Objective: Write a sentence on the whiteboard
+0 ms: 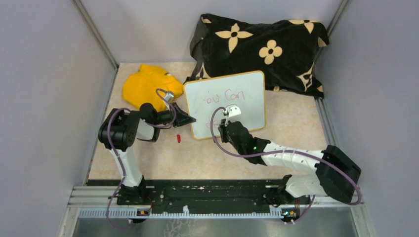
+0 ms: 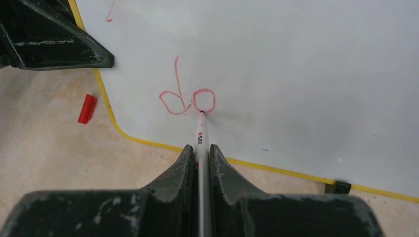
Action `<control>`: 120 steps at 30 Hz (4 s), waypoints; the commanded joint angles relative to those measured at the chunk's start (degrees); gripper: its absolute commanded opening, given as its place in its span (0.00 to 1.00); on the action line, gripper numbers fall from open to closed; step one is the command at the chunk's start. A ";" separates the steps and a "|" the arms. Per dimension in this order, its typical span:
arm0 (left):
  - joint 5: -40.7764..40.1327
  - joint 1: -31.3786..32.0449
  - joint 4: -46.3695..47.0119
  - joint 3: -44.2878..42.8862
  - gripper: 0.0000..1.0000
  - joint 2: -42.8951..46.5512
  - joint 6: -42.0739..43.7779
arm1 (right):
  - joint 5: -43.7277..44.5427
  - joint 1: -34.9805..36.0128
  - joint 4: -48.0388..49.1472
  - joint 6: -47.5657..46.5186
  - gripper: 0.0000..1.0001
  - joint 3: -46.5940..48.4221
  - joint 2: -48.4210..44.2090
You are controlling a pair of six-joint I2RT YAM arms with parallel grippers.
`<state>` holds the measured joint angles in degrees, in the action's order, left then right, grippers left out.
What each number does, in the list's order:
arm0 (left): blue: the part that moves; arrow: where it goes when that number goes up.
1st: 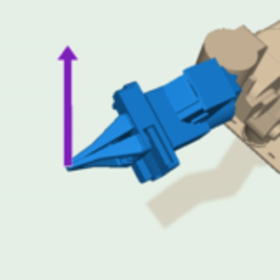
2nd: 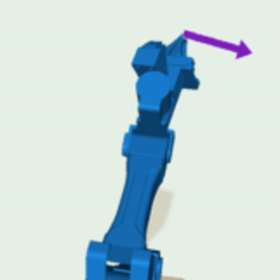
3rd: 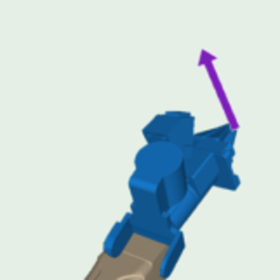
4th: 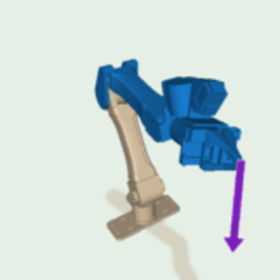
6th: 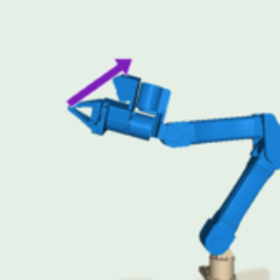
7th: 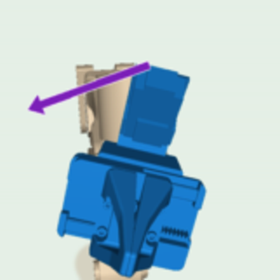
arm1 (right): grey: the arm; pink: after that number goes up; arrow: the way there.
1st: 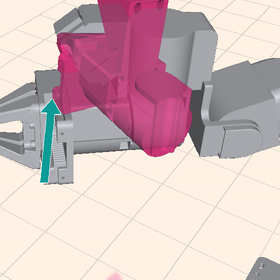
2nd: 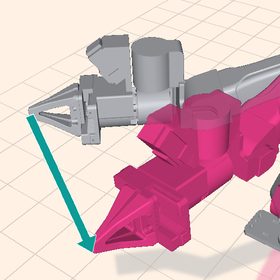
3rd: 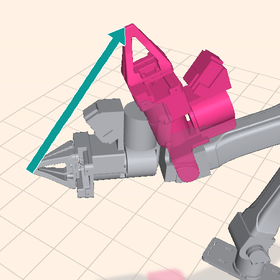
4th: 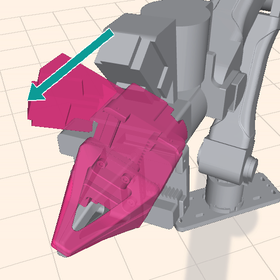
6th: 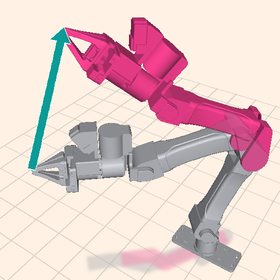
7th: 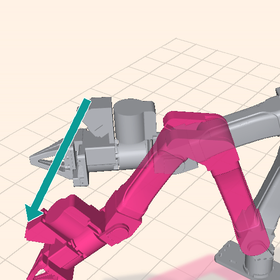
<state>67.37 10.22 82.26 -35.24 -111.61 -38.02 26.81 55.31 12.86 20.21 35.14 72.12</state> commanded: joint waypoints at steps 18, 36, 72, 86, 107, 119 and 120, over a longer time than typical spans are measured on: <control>1.62 0.94 -1.36 -0.41 0.00 0.44 0.87 | 14.85 -6.06 -5.55 -4.42 0.00 -0.29 -24.91; 1.71 0.94 -2.85 -0.70 0.00 0.35 1.72 | 0.42 -7.78 -0.63 -1.44 0.00 -1.76 -14.95; 1.78 0.94 -3.35 -0.81 0.00 0.32 1.66 | 1.38 -6.09 0.00 -1.93 0.00 0.68 -6.65; 1.70 0.94 -3.47 -0.83 0.00 0.43 1.65 | -0.26 -5.85 -1.82 -0.35 0.00 -2.57 -9.54; 1.71 0.94 -3.40 -0.76 0.00 0.40 1.64 | -0.25 -5.65 -4.06 0.71 0.00 -4.71 -10.64; 1.69 1.02 -3.41 -0.74 0.00 0.36 1.73 | 3.22 -5.77 -5.26 0.57 0.00 -4.38 -12.79; 1.71 1.03 -3.42 -0.74 0.00 0.42 1.70 | 2.74 -5.72 -5.04 0.43 0.00 -4.42 -13.05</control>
<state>68.01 10.24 80.95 -35.77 -111.42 -37.56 28.25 49.04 6.11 20.62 30.37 61.14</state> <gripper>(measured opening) 0.135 0.106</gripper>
